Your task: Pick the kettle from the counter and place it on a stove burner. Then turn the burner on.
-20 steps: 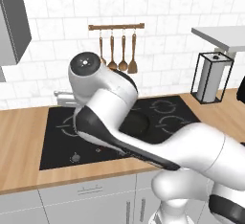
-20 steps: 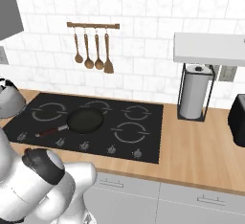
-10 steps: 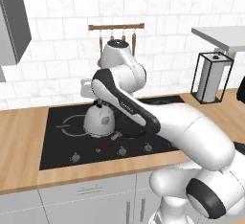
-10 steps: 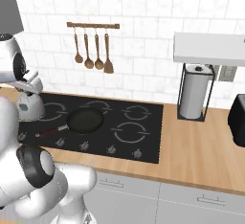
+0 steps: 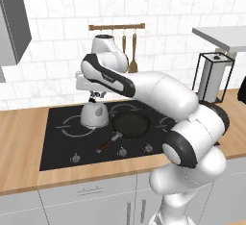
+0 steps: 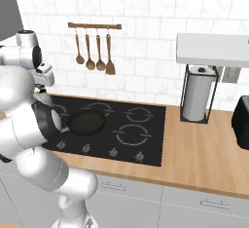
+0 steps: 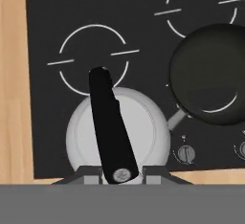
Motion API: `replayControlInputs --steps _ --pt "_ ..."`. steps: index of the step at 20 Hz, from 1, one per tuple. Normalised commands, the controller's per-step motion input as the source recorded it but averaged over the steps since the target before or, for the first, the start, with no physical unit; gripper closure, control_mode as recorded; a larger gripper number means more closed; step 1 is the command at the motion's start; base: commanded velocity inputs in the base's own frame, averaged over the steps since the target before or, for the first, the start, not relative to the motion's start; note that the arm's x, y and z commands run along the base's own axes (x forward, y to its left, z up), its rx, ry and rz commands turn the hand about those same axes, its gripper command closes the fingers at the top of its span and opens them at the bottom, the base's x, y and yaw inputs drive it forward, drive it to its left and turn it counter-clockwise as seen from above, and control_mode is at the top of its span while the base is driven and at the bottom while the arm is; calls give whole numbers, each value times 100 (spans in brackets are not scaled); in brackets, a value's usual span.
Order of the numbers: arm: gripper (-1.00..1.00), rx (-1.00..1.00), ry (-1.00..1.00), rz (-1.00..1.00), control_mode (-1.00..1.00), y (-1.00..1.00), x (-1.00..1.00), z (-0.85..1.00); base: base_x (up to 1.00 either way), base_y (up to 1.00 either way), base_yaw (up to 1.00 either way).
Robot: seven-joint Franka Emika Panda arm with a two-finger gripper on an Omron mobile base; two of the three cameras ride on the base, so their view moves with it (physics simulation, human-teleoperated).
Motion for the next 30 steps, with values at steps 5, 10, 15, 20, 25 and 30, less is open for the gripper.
replayControlInputs --steps 5,10,15,20,25,30 --pt "100 0 0 0 -100 15 61 -56 0 0 0" --pt "100 0 -1 0 -100 3 41 -37 0 0 0" --pt "100 3 -6 0 -100 1 15 -35 0 0 0" --pt "100 7 -15 0 -100 0 0 -36 0 0 0" --pt "100 3 -21 0 -100 2 0 -24 0 0 0" --pt "100 0 -22 0 -100 8 0 -17 0 0 0"
